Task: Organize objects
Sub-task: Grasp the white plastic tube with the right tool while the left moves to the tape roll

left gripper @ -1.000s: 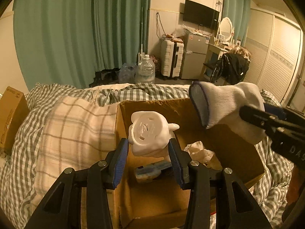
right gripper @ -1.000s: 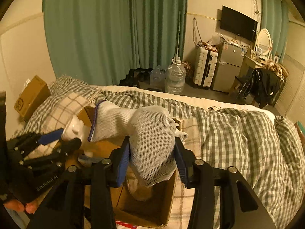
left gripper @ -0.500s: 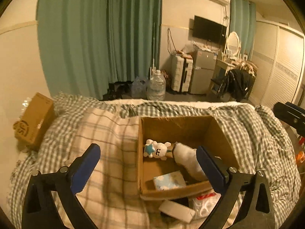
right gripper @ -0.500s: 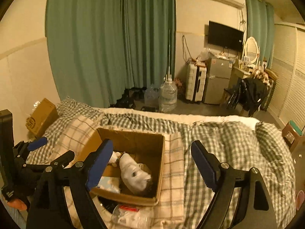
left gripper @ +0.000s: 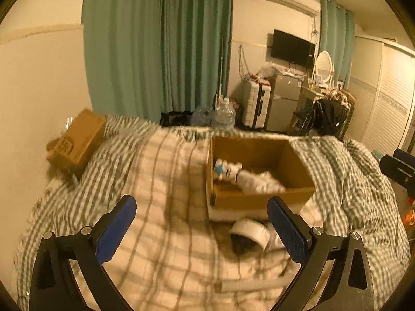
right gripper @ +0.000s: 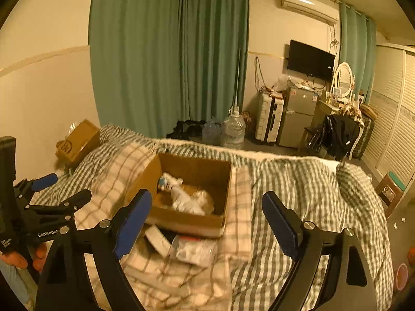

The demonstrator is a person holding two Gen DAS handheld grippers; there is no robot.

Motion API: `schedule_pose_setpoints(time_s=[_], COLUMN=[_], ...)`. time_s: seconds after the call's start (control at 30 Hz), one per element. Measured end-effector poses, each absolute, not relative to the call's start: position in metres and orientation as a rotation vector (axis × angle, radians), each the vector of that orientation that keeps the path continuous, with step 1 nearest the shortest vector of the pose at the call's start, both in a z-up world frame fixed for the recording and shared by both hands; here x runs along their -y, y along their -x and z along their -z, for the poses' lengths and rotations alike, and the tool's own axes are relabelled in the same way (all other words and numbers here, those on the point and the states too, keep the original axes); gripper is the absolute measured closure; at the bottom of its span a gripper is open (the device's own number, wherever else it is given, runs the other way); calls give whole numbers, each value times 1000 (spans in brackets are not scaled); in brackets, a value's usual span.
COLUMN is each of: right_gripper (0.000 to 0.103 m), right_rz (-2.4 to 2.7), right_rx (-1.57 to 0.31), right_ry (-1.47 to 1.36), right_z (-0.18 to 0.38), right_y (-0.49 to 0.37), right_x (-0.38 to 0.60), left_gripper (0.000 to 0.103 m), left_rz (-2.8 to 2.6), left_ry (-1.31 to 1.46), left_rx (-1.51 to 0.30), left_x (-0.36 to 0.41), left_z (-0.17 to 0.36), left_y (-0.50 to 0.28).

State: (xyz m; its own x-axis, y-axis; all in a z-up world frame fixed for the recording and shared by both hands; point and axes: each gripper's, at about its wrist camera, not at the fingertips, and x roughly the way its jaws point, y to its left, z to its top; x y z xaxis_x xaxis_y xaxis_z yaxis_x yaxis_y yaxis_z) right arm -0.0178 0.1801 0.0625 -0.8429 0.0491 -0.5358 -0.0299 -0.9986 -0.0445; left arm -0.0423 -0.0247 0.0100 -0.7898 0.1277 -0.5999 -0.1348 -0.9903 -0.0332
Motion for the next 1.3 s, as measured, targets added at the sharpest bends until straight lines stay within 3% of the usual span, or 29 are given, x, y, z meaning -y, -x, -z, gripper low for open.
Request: schedule_pose_setpoints(time_s=[0.4, 0.63, 0.7, 0.93, 1.03, 1.1, 1.3], right_gripper=[16, 25, 35, 52, 69, 90, 96], right_rz=[-2920, -2876, -2845, -2751, -2750, -2764, -2860], right_rx=[82, 312, 368, 354, 366, 386, 219], right_ry=[1287, 1693, 1789, 2008, 2029, 2013, 1857], right_z=[70, 149, 167, 200, 202, 199, 166], right_y=[42, 62, 66, 72, 69, 64, 54], right_x=[-152, -108, -98, -93, -90, -88, -110], left_gripper=[0, 0, 0, 0, 0, 0, 0], left_rz=[-2785, -2726, -2703, -2669, -2661, -2660, -2674], left_ry=[1264, 1462, 1495, 1535, 1533, 1524, 1495], left_rx=[-107, -56, -50, -20, -20, -15, -5], left_x=[28, 41, 42, 43, 41, 42, 42], left_z=[92, 126, 132, 138, 138, 137, 130], left_y=[32, 41, 45, 48, 47, 47, 45])
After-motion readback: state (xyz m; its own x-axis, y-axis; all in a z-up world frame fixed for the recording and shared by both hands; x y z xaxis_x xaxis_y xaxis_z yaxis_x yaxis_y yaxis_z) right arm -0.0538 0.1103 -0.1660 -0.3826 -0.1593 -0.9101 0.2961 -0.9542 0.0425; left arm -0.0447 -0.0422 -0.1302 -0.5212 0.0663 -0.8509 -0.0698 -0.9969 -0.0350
